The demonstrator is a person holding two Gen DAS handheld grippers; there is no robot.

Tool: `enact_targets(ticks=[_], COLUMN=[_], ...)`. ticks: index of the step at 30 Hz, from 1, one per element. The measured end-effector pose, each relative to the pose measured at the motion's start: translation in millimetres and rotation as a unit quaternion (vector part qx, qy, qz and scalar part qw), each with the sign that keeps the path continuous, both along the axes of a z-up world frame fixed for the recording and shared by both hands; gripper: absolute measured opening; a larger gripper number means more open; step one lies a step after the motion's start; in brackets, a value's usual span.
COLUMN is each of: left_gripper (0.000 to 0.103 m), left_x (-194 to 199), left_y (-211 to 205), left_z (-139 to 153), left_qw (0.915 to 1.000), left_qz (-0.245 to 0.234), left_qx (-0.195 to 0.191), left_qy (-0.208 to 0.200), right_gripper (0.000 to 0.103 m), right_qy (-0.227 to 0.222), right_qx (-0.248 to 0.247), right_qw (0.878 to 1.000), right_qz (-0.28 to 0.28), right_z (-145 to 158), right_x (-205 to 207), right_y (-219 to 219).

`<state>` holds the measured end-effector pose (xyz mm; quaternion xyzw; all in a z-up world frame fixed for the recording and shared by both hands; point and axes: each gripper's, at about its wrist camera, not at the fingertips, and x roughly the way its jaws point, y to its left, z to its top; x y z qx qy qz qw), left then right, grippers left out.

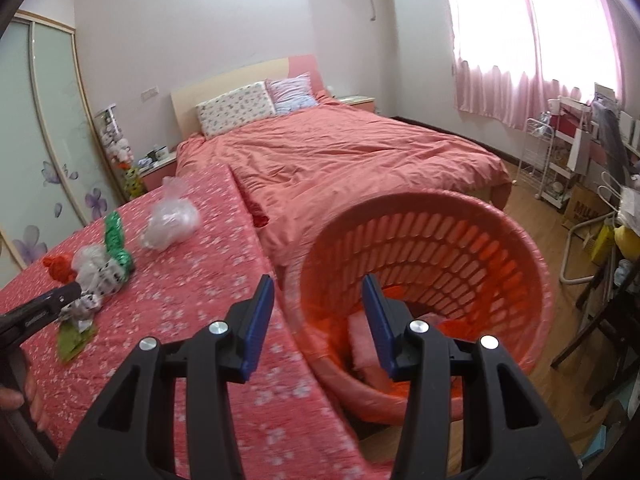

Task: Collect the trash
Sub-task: 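Grasp the white patterned bag with the left tool while the right tool grasps the clear bag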

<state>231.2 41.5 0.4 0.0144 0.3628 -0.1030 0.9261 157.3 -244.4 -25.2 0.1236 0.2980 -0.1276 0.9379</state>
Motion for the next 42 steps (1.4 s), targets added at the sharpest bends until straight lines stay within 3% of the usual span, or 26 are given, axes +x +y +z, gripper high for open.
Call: enact_targets(ticks=[5,10,14,16,22,28,35,42], left_gripper=[0.040,0.036,0.020,0.016,0.015,0.015,0.015,0.015], left_x=[8,9,8,5,-7,-18,-19,-3], left_y=[-7,-12,-18,-15,14,56,104,141], left_z=[-11,-20,-22,-18,5,27,35,25], left_qw=[0.9996,0.9989,0.9979,0.9981,0.9988,0.9984,0.9965,0.9930], left_qz=[-0.011,-0.021,-0.038,-0.043,-0.032,-0.005,0.050,0.098], left_qx=[0.020,0.024,0.031,0.020,-0.030,-0.056,-0.064,-0.064], left_qy=[0.016,0.036,0.043,0.039,0.019,-0.003,-0.018,-0.012], right_gripper=[0.046,0.046,0.046,0.046,0.047,0.046,0.046,0.046], right_qy=[0.010,0.015,0.018,0.018,0.014,0.012,0.014,0.009], right_qx=[0.003,0.004,0.008,0.009,0.007,0.006,0.005,0.008], right_qw=[1.000,1.000,1.000,0.999,0.999,0.997,0.994,0.994], right_qz=[0.011,0.017,0.023,0.026,0.045,0.077,0.109,0.105], right_z=[-3,-3,-3,-2,6,11,12,14], right_x=[7,9,12,14,20,36,70,139], right_y=[13,17,22,25,42,71,108,131])
